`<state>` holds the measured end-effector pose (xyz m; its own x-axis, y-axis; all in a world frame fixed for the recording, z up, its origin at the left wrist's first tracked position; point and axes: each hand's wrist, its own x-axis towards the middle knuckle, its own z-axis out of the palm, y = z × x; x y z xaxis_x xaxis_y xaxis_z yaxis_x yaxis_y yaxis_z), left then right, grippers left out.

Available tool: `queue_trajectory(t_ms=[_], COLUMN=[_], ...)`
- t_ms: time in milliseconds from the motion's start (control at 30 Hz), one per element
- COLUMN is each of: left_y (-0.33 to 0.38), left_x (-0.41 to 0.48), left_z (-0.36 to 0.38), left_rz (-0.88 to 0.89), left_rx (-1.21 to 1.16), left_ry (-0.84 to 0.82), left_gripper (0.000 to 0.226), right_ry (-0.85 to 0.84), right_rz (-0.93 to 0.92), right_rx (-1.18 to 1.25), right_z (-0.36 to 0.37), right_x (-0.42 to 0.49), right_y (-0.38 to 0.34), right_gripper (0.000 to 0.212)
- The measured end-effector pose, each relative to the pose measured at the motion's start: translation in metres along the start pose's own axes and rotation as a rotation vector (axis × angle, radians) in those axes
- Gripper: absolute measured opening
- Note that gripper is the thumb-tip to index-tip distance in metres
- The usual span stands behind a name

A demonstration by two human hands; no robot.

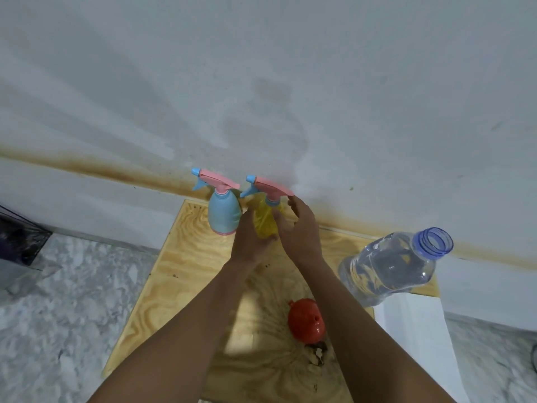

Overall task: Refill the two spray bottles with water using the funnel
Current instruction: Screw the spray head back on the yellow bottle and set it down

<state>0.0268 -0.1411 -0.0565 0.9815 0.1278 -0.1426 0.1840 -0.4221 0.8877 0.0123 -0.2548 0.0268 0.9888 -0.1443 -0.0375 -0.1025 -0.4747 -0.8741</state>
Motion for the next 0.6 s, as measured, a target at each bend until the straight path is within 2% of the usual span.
queue_trajectory(t_ms=[67, 167, 267, 433, 500, 600], left_y=[0.008, 0.029, 0.036, 0.079, 0.111, 0.151], left_x=[-0.016, -0.056, -0.093, -0.146, -0.163, -0.182], left_z=[-0.008, -0.029, -0.042, -0.046, -0.039, -0.020], left_rz=[-0.053, -0.055, -0.050, 0.017, 0.110, 0.267], left_rx=[0.011, 0.006, 0.044, -0.096, -0.138, -0.159], left_ry=[-0.007, 0.002, 0.059, 0.029, -0.056, -0.195], left_gripper=[0.078, 0.054, 0.052, 0.021, 0.024, 0.055], right_ry=[0.042, 0.037, 0.032, 0.124, 0.162, 0.181], right_rz=[0.000, -0.046, -0.092, -0.147, -0.107, 0.003], right_rx=[0.035, 0.078, 0.044, -0.058, -0.136, -0.244], right_z=[-0.006, -0.017, -0.035, -0.081, -0.100, -0.125], right_x=[-0.020, -0.061, -0.106, -0.167, -0.183, -0.196], right_y=[-0.001, -0.003, 0.001, 0.027, 0.046, 0.080], right_gripper=[0.045, 0.034, 0.027, 0.015, 0.015, 0.020])
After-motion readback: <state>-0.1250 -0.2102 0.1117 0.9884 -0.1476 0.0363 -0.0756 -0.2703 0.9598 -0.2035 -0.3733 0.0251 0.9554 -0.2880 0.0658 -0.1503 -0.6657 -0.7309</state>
